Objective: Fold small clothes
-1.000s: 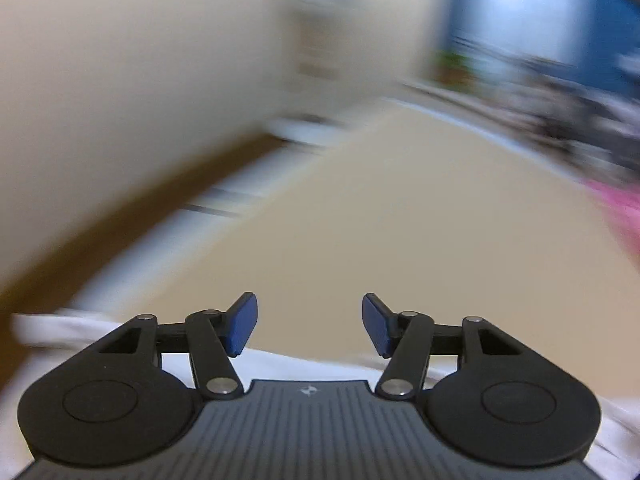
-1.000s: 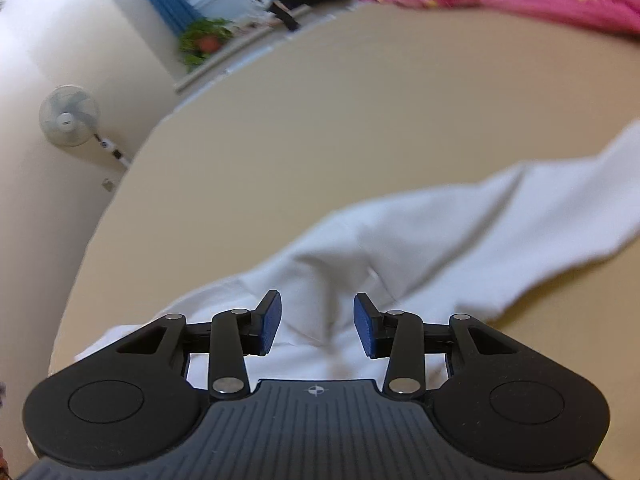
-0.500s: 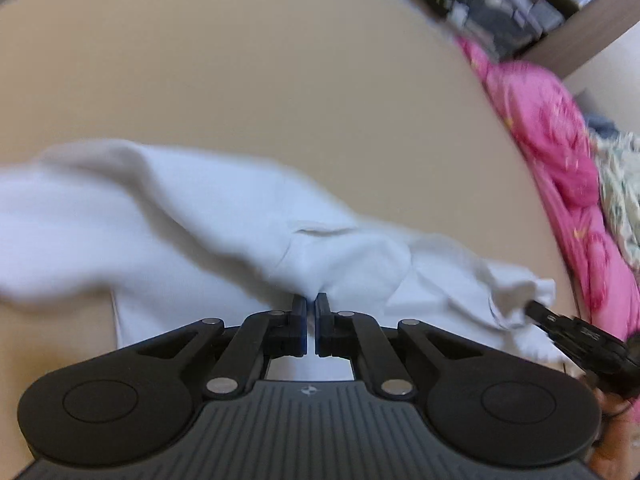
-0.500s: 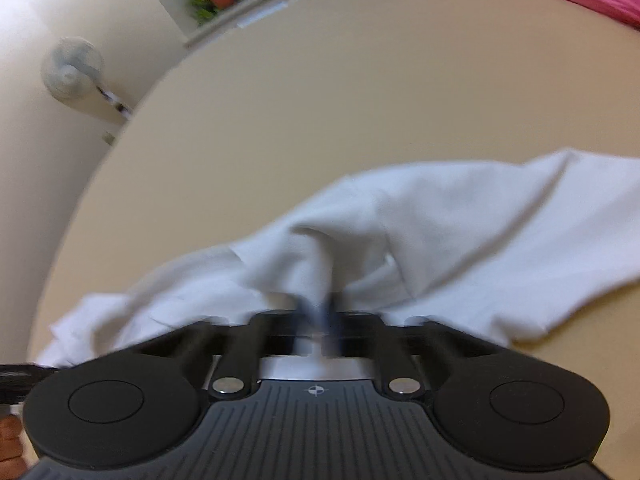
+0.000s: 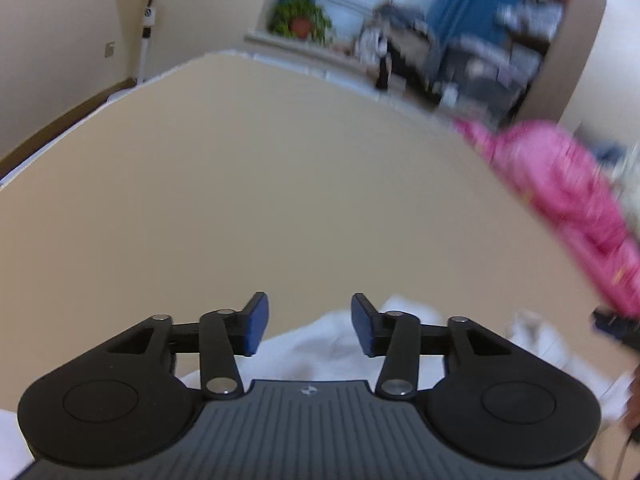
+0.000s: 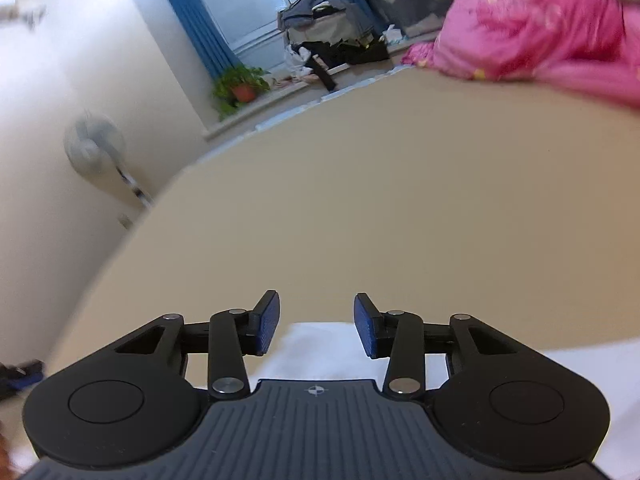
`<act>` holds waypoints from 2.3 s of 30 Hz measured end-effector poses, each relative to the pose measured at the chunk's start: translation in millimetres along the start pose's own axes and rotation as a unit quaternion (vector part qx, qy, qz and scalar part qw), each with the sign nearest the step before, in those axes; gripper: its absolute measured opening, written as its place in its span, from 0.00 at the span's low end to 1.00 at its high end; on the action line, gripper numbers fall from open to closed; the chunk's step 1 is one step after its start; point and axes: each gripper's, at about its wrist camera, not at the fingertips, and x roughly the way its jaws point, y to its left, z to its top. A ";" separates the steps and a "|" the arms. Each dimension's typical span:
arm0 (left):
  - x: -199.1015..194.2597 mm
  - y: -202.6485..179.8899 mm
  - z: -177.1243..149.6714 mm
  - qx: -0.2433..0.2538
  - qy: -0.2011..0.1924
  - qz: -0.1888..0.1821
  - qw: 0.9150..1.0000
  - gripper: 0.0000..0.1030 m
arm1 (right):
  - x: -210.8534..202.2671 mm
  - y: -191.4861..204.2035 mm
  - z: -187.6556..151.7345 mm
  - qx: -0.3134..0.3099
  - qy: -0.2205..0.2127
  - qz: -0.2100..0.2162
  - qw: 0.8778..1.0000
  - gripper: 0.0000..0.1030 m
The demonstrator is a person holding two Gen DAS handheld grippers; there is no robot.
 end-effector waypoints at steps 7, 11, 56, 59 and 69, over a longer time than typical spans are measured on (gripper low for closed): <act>28.4 23.7 -25.8 0.050 0.039 0.054 0.997 0.63 | 53.7 -5.0 -38.0 -0.112 0.090 -0.040 0.989 0.54; 47.3 23.4 -20.9 0.052 0.035 0.062 0.996 0.63 | 57.2 3.7 -36.6 -0.144 0.072 -0.046 0.986 0.53; -171.3 -39.6 -244.2 0.149 0.202 0.053 0.967 0.56 | -137.8 12.2 -146.1 -0.168 0.264 -0.055 0.948 0.43; -199.5 -23.6 -242.5 0.098 0.188 0.052 0.976 0.56 | -159.6 -3.1 -156.1 -0.120 0.270 -0.064 0.953 0.43; -257.0 47.2 -288.9 -0.060 0.230 0.050 0.970 0.32 | -243.4 -56.5 -198.6 -0.011 0.245 -0.080 0.966 0.44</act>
